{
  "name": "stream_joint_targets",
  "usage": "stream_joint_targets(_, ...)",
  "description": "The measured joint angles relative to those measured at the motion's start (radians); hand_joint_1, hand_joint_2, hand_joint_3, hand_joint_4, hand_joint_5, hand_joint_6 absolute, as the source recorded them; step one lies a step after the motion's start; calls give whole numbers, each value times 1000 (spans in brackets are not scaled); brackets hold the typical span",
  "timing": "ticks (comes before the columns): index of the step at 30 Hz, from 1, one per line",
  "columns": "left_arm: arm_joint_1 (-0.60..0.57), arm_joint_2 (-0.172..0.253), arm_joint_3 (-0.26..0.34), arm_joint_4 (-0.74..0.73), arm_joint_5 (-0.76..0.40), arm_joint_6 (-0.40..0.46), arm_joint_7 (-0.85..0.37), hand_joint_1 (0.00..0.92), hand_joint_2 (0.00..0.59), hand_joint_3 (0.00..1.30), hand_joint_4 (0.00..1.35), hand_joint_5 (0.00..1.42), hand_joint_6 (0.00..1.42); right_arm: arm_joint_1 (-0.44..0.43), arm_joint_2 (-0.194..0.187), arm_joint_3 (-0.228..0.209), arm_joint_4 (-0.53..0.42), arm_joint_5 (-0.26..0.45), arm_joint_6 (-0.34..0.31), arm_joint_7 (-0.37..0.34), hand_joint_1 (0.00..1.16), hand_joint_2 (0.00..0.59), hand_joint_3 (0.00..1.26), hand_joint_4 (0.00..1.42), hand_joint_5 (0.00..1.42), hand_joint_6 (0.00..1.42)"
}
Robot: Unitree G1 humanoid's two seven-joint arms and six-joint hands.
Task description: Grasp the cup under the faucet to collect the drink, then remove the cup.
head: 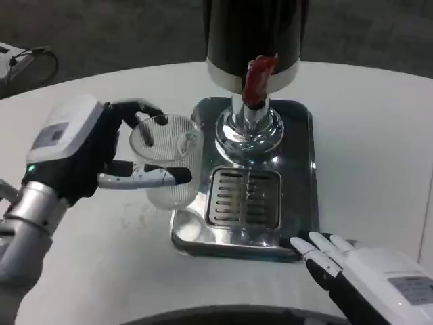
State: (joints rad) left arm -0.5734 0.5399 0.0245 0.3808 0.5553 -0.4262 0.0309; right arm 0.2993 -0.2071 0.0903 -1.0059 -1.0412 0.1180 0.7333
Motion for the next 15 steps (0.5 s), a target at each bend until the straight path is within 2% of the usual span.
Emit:
stream_joint_targets(7, -106, -36, -90, 98, 23, 30, 21, 465, 0, 1044, 1102, 1345, 1424, 19, -5, -32, -18, 20, 1, 1, 304, 454, 74, 0, 0, 15)
stream_joint_targets(12, -134, -64, -143, 138, 38, 38, 25, 465, 0, 1044, 1102, 1342, 1424, 20, -19, -59, -20, 44, 0, 1, 304, 454, 74, 0, 0, 16)
stream_joint_targets(15, -140, -88, -171, 144, 44, 40, 27, 465, 0, 1044, 1102, 1342, 1424, 20, -29, -84, -21, 81, 0, -3, 304, 454, 74, 0, 0, 21)
